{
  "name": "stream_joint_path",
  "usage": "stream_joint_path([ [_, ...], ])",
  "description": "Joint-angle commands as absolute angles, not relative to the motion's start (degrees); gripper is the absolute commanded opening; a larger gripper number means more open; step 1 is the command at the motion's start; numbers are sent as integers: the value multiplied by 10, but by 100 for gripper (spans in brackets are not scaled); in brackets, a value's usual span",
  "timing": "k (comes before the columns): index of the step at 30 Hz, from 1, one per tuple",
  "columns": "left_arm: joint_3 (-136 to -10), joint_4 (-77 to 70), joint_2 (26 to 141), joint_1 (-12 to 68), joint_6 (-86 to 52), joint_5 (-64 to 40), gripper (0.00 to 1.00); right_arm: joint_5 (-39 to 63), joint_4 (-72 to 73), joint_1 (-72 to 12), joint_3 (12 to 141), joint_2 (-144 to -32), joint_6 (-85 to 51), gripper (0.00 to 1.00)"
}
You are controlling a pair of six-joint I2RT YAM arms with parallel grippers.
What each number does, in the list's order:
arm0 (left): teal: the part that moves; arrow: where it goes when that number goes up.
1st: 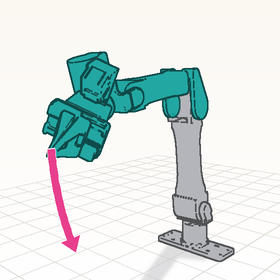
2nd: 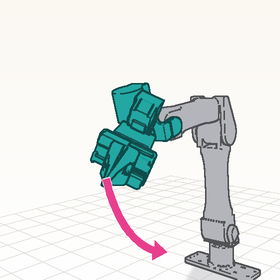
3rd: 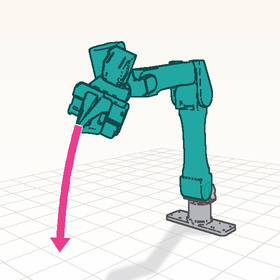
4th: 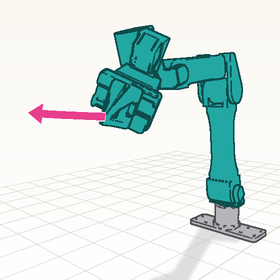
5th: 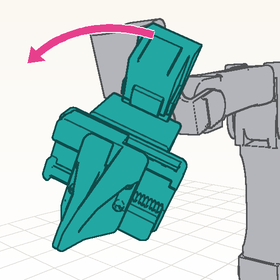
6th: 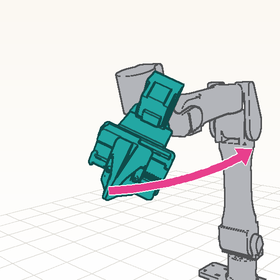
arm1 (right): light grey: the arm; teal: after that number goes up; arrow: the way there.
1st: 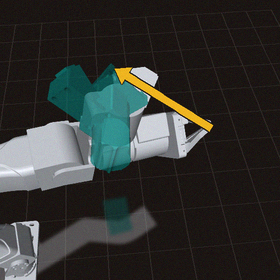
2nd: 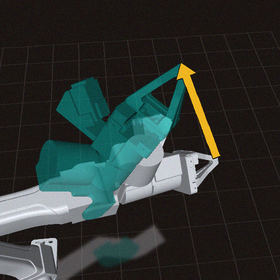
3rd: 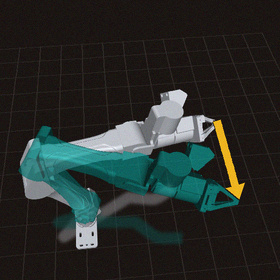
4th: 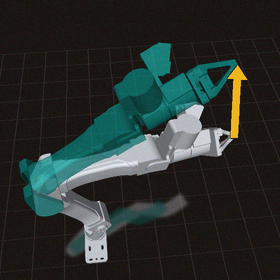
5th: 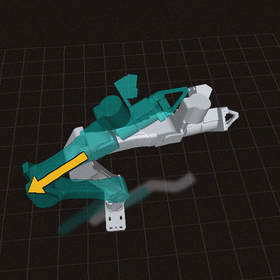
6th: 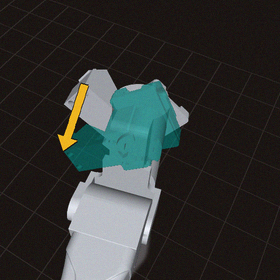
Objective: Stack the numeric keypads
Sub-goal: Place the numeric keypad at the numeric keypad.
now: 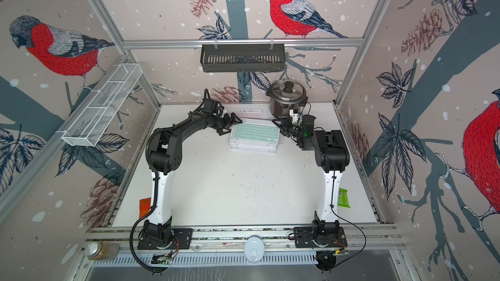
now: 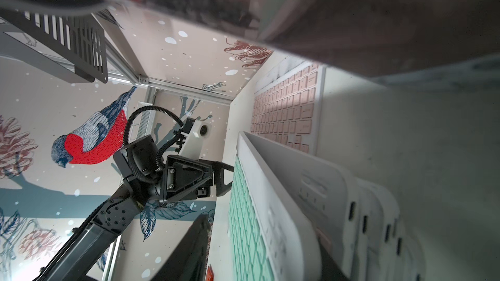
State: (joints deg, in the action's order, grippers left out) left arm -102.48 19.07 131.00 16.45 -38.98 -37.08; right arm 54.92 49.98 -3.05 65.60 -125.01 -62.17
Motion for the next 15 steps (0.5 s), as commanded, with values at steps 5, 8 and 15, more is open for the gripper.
stream_joint_path([
  [5, -1006, 191, 1295, 170, -388, -371, 99, 455, 347, -44, 680, -1211, -501, 72],
  [8, -1001, 190, 1290, 170, -388, -370, 99, 444, 310, -57, 699, -1213, -482, 75],
  [15, -991, 187, 1278, 171, -389, -372, 99, 383, 206, -81, 740, -1212, -416, 81],
])
